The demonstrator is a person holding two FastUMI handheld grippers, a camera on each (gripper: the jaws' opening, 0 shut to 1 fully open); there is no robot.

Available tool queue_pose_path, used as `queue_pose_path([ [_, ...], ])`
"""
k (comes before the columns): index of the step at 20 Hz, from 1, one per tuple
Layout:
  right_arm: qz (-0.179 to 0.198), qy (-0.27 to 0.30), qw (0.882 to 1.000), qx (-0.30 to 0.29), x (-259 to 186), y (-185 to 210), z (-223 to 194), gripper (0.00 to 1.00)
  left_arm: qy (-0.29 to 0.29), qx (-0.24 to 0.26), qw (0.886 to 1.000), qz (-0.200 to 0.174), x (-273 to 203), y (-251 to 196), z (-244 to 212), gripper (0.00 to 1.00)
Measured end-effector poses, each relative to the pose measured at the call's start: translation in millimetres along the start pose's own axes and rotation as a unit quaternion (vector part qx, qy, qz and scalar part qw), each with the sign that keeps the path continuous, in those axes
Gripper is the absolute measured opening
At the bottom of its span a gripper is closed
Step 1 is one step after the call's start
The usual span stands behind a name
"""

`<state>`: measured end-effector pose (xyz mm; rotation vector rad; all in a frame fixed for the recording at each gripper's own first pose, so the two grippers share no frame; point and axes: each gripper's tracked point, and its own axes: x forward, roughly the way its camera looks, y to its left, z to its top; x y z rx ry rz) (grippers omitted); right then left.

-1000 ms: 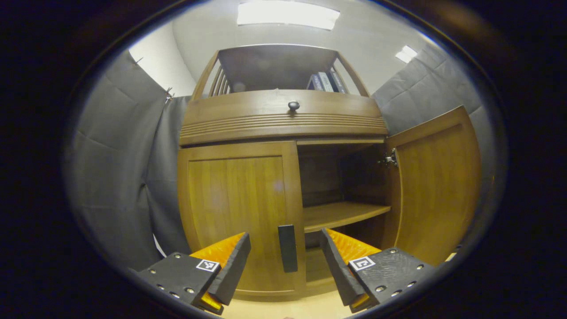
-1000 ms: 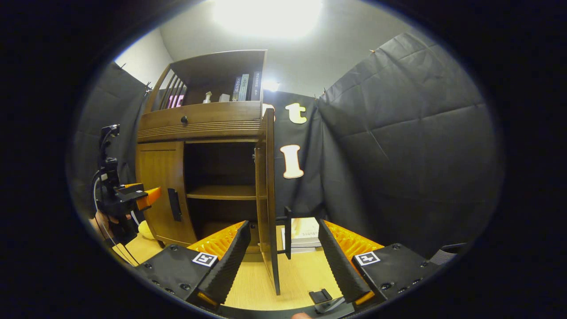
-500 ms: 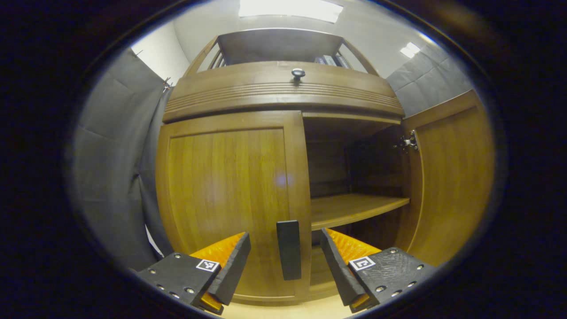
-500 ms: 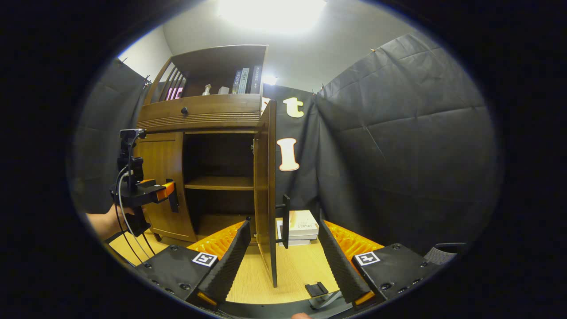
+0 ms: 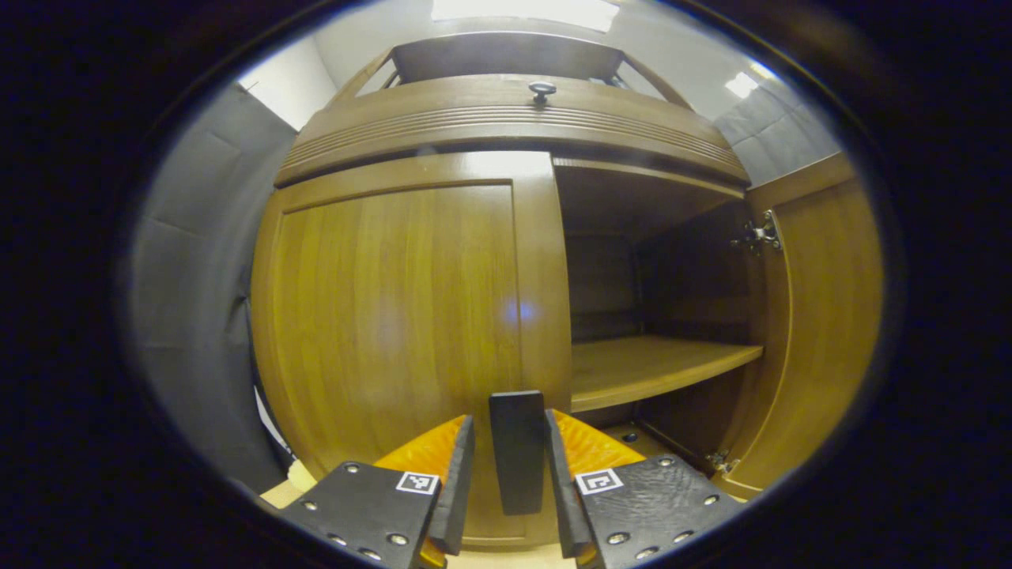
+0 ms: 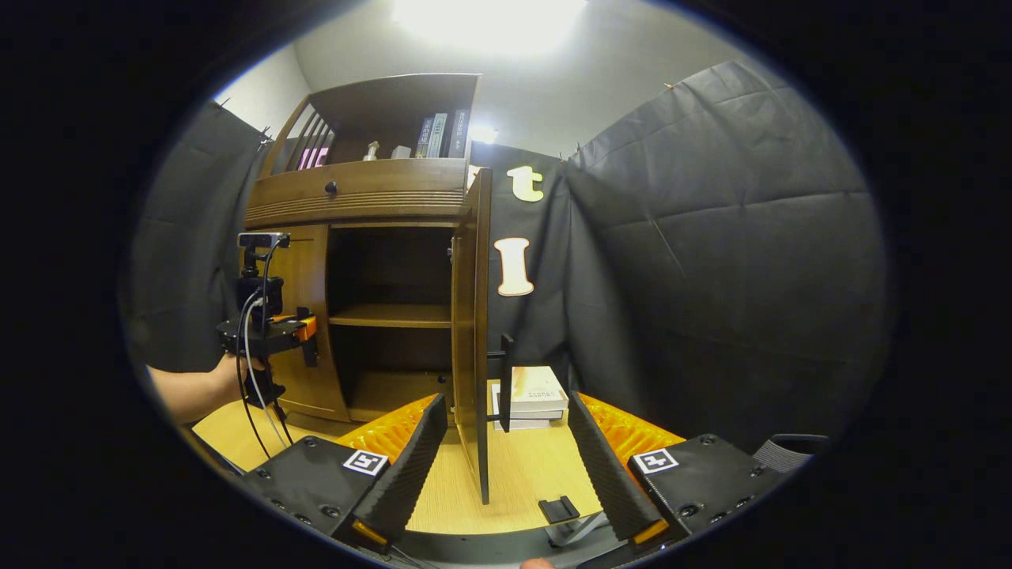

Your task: Open the right door of the double-door shoe cabinet with the right hand, and open the left door with the left hand.

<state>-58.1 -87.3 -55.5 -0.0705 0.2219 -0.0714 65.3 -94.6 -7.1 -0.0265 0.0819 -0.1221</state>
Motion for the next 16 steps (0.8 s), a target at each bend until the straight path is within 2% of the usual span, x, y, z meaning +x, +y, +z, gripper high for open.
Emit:
queue_pose_path([
  [1, 0.002, 0.0, 1.0, 0.0, 1, 1, -1, 0.93, 0.003, -0.001, 1.0, -0.012, 5, -5, -4, 0.49],
  [2, 0.005, 0.0, 1.0, 0.001, 2, 2, 0, 0.97, 0.003, -0.004, 1.0, 0.0, 12, -6, -6, 0.43],
  [3, 0.008, -0.002, 1.0, 0.001, 2, 3, 0, 0.97, 0.006, 0.0, 1.0, -0.003, 17, -13, -10, 0.38],
  [4, 0.01, -0.003, 1.0, 0.001, 3, 5, 0, 0.92, 0.008, 0.004, 1.0, -0.001, 21, -19, -12, 0.32],
  [6, 0.018, -0.005, 1.0, 0.002, 4, 8, 0, 0.93, 0.011, 0.002, 1.0, 0.004, 26, -30, -11, 0.21],
  [7, 0.021, -0.005, 1.0, 0.002, 5, 10, 0, 0.96, 0.012, -0.004, 1.0, 0.006, 15, -21, -7, 0.2],
  [10, 0.031, -0.009, 0.999, 0.005, 7, 13, 0, 0.93, 0.013, -0.014, 1.0, 0.001, -4, 3, 2, 0.16],
  [11, 0.035, -0.011, 0.999, 0.006, 9, 15, 1, 0.96, 0.01, -0.013, 1.0, -0.001, -19, 9, 11, 0.15],
  [14, 0.051, -0.013, 0.999, 0.012, 16, 24, 2, 0.96, 0.007, -0.014, 1.0, -0.003, -78, 28, 23, 0.11],
  [16, 0.065, -0.015, 0.998, 0.014, 20, 34, 3, 0.96, 0.008, -0.017, 1.0, -0.004, -99, 30, 12, 0.14],
])
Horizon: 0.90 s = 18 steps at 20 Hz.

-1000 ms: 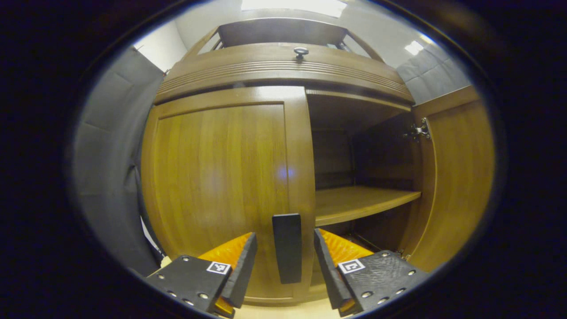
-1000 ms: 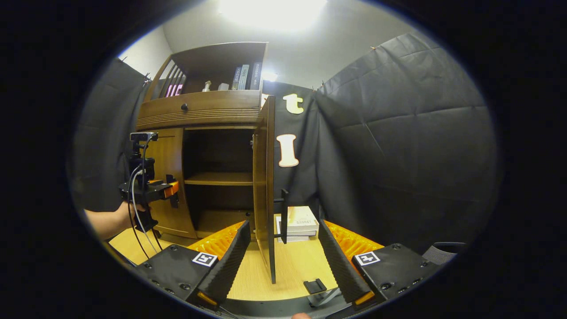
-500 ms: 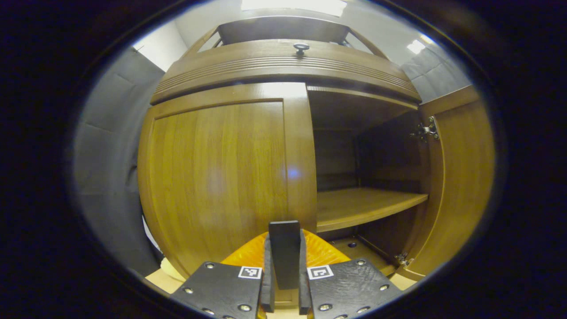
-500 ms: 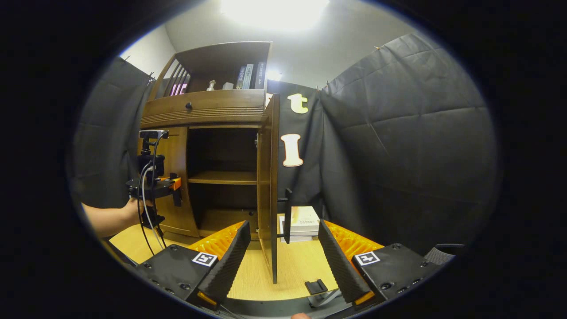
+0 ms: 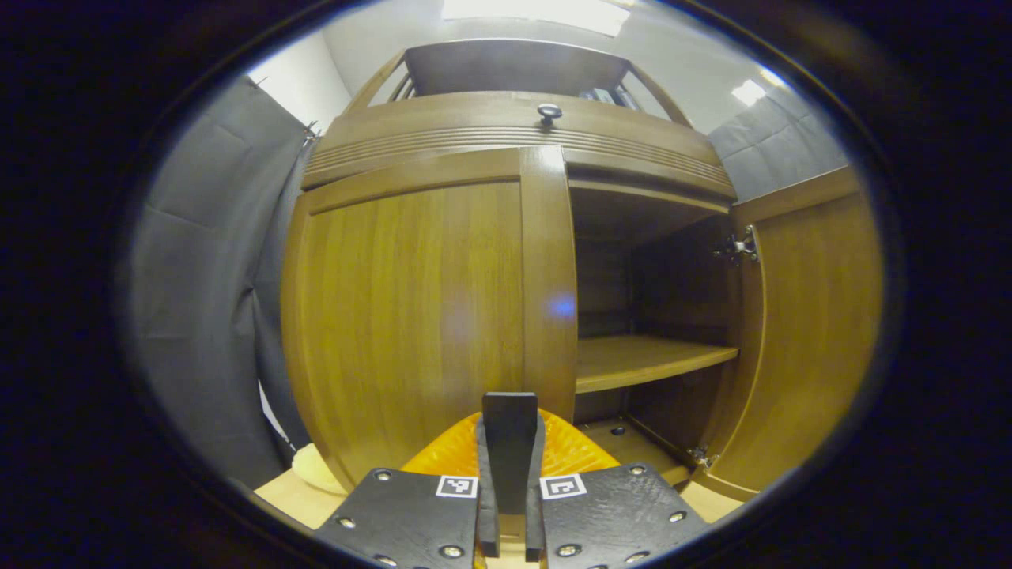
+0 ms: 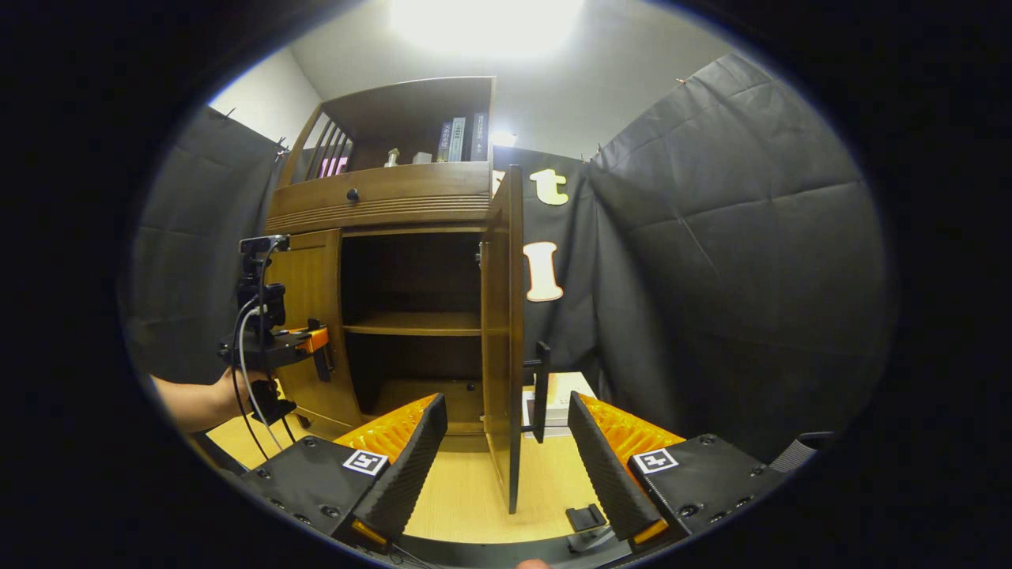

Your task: Open the right door of the double-door shoe cabinet with the right hand, and open the left door with the left hand.

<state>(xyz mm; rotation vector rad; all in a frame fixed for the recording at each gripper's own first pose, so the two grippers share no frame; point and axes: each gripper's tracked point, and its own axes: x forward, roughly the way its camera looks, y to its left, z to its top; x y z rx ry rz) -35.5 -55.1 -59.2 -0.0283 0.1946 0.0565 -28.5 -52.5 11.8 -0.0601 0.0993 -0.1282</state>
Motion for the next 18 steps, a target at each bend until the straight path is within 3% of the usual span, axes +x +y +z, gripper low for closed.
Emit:
queue_pose_path([
  [1, 0.008, -0.001, 1.0, -0.001, 3, 6, 0, 0.96, 0.001, -0.001, 1.0, 0.0, -13, 4, -2, 0.11],
  [2, 0.016, -0.001, 1.0, -0.003, 6, 11, 1, 0.96, 0.002, -0.002, 1.0, -0.001, -27, 8, -4, 0.17],
  [7, 0.052, -0.004, 0.999, -0.002, 19, 35, 1, 0.93, 0.008, -0.007, 1.0, -0.002, -77, 31, 2, 0.17],
  [11, 0.075, -0.007, 0.997, -0.002, 29, 55, 4, 0.93, 0.015, -0.007, 1.0, 0.005, -121, 60, 13, 0.11],
  [13, 0.087, -0.008, 0.996, -0.001, 34, 66, 6, 0.93, 0.015, -0.007, 1.0, 0.008, -145, 75, 12, 0.17],
  [14, 0.093, -0.007, 0.996, -0.001, 35, 71, 6, 0.96, 0.015, -0.006, 1.0, 0.01, -157, 83, 12, 0.17],
  [18, 0.116, -0.006, 0.993, -0.004, 36, 94, 2, 0.93, 0.015, -0.003, 1.0, 0.019, -182, 113, 13, 0.16],
])
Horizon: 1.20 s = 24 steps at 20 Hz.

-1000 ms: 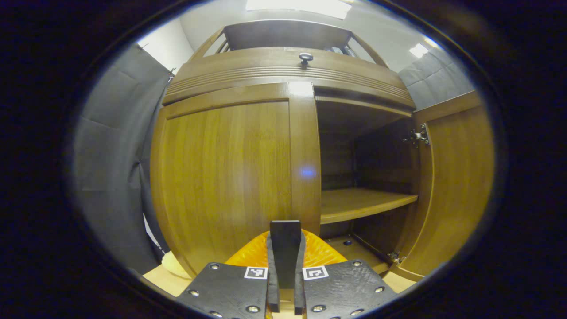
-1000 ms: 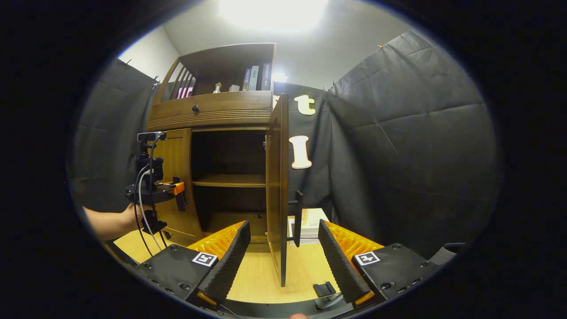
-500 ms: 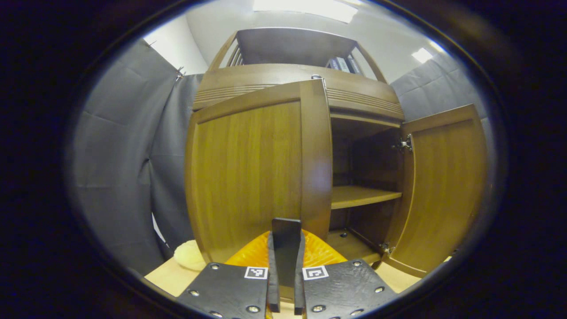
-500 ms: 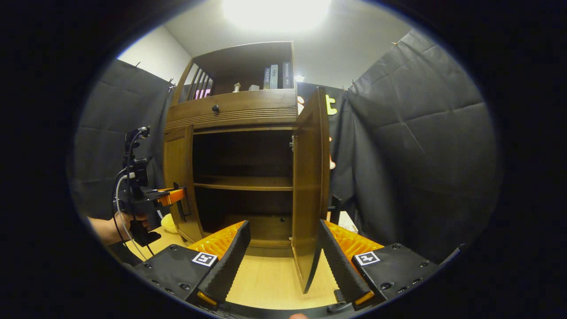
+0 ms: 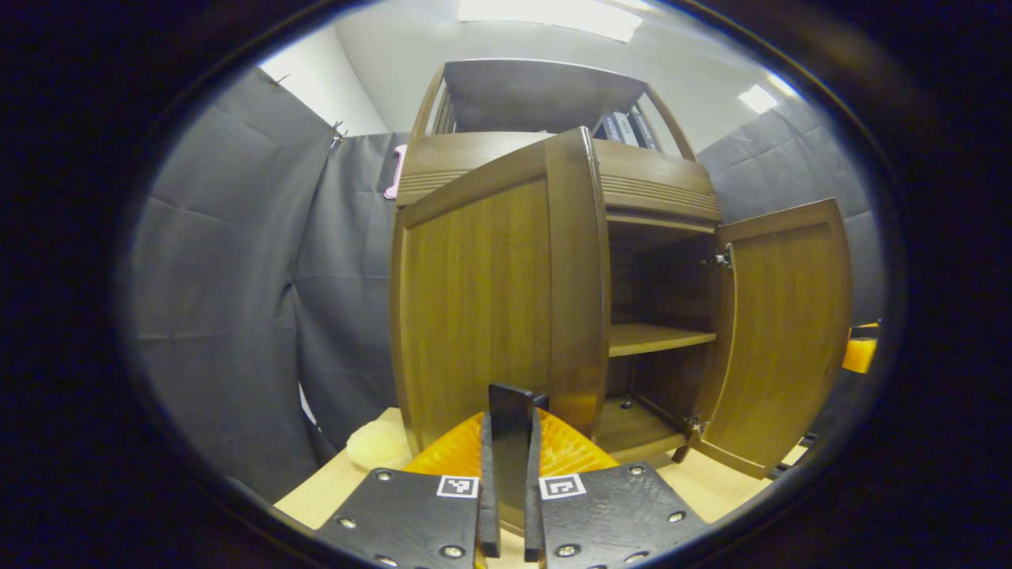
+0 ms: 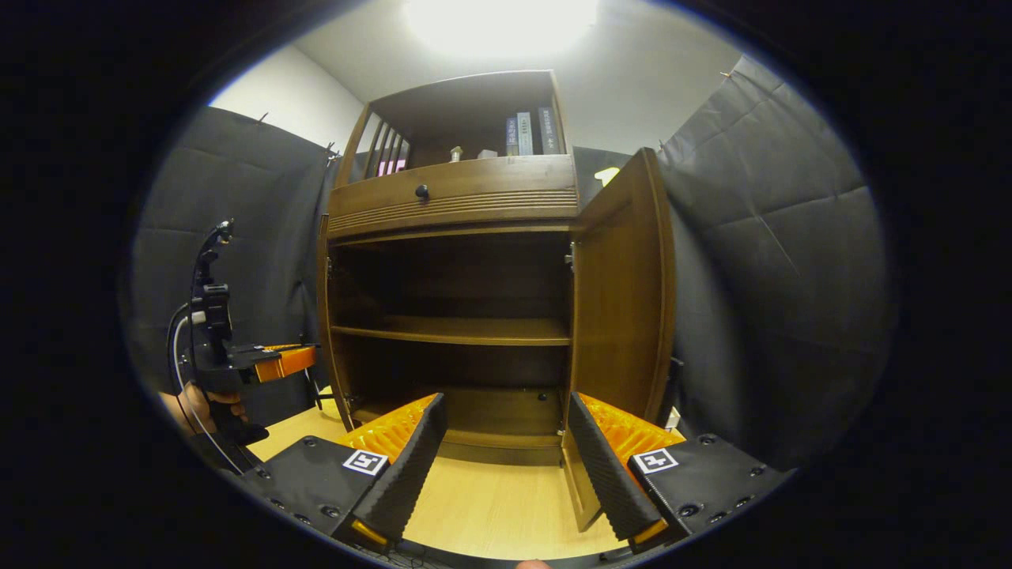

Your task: Open the right door of the double-door shoe cabinet with the right hand, and open the left door with the left hand.

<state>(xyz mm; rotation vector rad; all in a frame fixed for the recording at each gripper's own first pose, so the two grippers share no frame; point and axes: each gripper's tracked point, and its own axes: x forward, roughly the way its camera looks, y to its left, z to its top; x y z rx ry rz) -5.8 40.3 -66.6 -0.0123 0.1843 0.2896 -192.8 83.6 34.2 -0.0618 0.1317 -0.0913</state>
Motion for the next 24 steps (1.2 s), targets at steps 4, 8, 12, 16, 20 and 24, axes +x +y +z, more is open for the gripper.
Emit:
queue_pose_path([
  [4, 0.021, 0.002, 1.0, 0.001, 8, 22, -2, 0.96, 0.007, -0.01, 1.0, 0.014, -18, 35, -3, 0.15],
  [8, 0.041, 0.002, 0.999, 0.003, 16, 47, -2, 0.93, 0.01, -0.01, 1.0, 0.027, -24, 68, -5, 0.09],
  [12, 0.058, 0.001, 0.998, -0.005, 22, 68, -1, 0.93, 0.014, -0.018, 0.999, 0.049, -24, 104, -9, 0.12],
  [16, 0.066, 0.002, 0.998, -0.004, 32, 85, 0, 0.93, 0.01, -0.014, 0.998, 0.063, -30, 133, -9, 0.12],
  [20, 0.072, 0.002, 0.997, -0.003, 43, 104, 0, 0.93, 0.009, -0.014, 0.998, 0.064, -31, 154, -10, 0.12],
  [24, 0.076, 0.0, 0.997, -0.003, 54, 125, 1, 0.93, 0.008, -0.009, 0.999, 0.052, -34, 167, -10, 0.12],
])
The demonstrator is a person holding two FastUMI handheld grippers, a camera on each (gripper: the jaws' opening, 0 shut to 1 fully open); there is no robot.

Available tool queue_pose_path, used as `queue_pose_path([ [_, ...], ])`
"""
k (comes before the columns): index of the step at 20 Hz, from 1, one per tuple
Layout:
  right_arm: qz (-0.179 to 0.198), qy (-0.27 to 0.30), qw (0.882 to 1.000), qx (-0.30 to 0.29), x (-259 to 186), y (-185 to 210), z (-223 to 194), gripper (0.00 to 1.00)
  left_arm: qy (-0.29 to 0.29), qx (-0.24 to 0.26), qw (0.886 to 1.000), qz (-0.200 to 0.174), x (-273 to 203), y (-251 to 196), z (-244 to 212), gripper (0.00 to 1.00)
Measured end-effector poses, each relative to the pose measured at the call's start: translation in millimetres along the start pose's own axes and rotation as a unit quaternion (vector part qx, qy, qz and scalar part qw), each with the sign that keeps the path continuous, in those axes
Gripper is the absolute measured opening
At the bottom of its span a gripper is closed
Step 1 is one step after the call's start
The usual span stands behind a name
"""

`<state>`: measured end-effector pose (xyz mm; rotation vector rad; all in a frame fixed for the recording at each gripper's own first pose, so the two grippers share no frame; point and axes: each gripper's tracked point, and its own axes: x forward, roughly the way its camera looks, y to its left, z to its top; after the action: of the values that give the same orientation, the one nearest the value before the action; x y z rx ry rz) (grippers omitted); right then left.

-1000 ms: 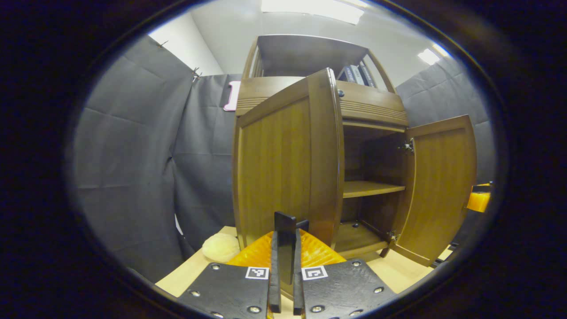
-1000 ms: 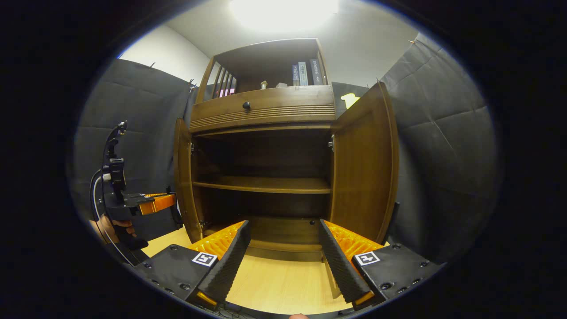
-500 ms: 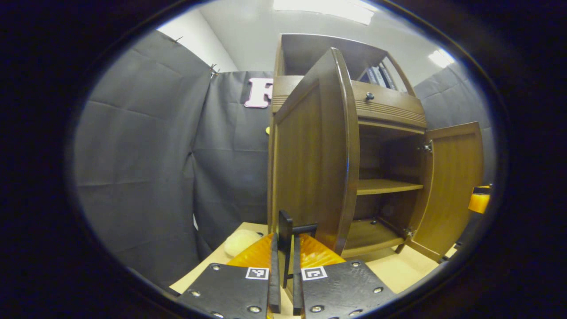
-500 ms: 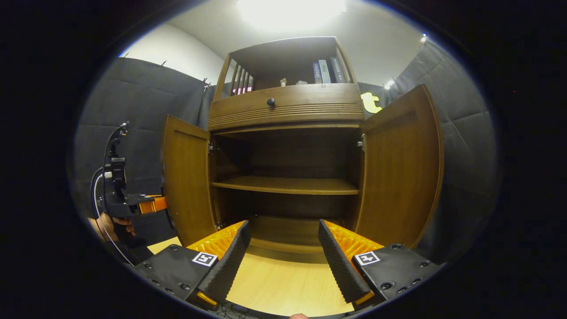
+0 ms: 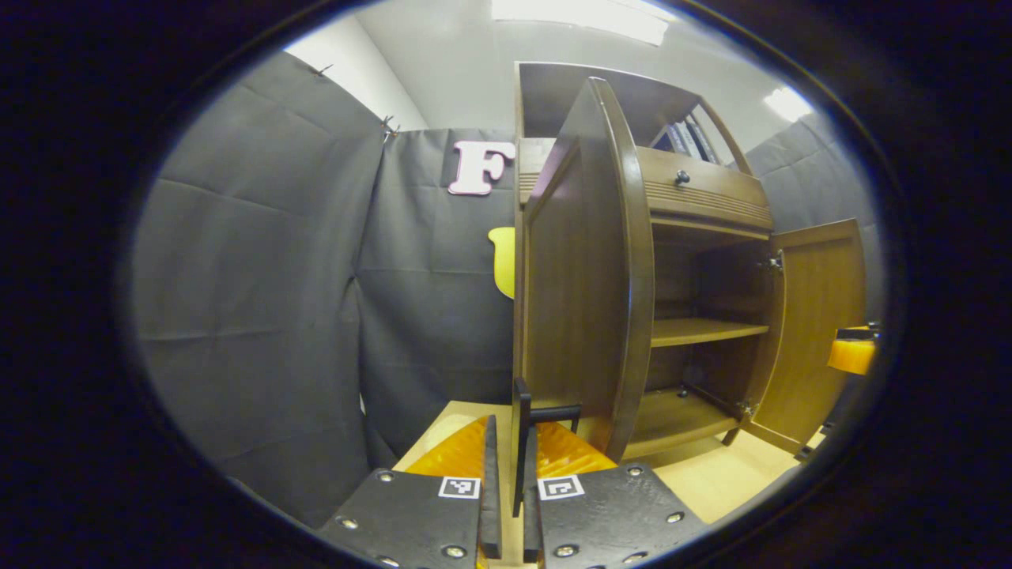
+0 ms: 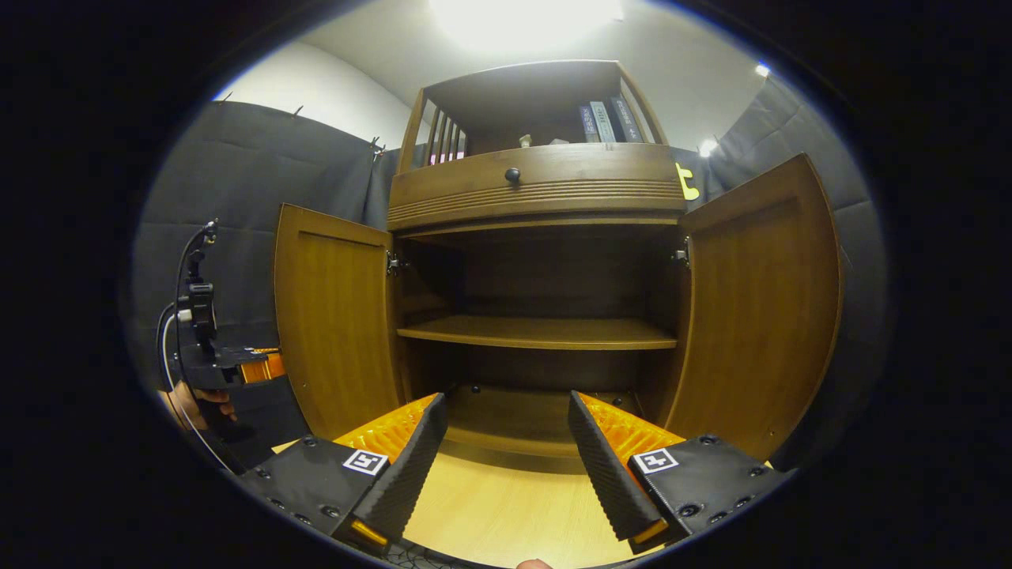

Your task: Open the right door of the double-door shoe cabinet with the right hand, and open the left door with the left hand.

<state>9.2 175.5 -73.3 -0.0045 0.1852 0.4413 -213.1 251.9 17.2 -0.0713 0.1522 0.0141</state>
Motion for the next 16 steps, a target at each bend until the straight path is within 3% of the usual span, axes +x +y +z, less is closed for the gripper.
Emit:
queue_pose_path([
  [4, -0.01, -0.004, 1.0, -0.002, 6, 11, 1, 0.93, 0.001, -0.003, 1.0, -0.007, -4, 16, 1, 0.09],
  [6, -0.02, -0.004, 1.0, -0.004, 8, 12, 1, 0.93, -0.001, 0.0, 1.0, -0.008, -9, 25, 1, 0.14],
  [9, -0.039, -0.001, 0.999, -0.005, 4, 12, 0, 0.93, -0.002, -0.003, 1.0, -0.01, -14, 38, 1, 0.14],
  [10, -0.046, -0.002, 0.999, -0.005, 3, 12, 1, 0.93, -0.001, -0.004, 1.0, -0.011, -15, 43, -1, 0.09],
  [11, -0.053, -0.003, 0.999, -0.005, 0, 11, 2, 0.93, 0.0, -0.005, 1.0, -0.012, -16, 48, -2, 0.14],
  [16, -0.069, -0.017, 0.997, -0.007, -13, 2, 16, 0.94, -0.005, -0.021, 1.0, 0.004, -36, 64, 2, 0.14],
])
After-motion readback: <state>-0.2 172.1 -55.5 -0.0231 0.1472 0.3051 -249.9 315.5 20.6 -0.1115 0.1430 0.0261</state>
